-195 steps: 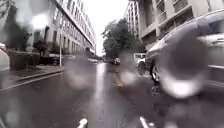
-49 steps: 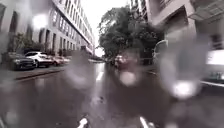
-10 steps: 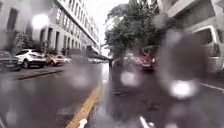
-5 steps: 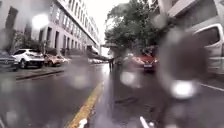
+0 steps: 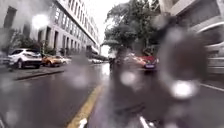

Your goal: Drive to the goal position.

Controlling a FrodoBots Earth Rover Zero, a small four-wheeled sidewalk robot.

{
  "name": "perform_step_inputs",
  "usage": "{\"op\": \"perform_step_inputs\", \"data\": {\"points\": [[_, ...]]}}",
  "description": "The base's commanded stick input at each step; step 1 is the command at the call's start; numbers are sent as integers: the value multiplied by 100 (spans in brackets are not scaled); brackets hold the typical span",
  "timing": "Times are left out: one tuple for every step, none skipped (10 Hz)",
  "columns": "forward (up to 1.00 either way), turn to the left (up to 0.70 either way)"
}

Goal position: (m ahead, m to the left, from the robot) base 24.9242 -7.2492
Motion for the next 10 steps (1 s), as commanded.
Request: {"op": "perform_step_inputs", "data": {"points": [[70,0],[70,0],[70,0],[70,0],[70,0],[70,0],[70,0],[70,0],[70,0],[70,0]]}}
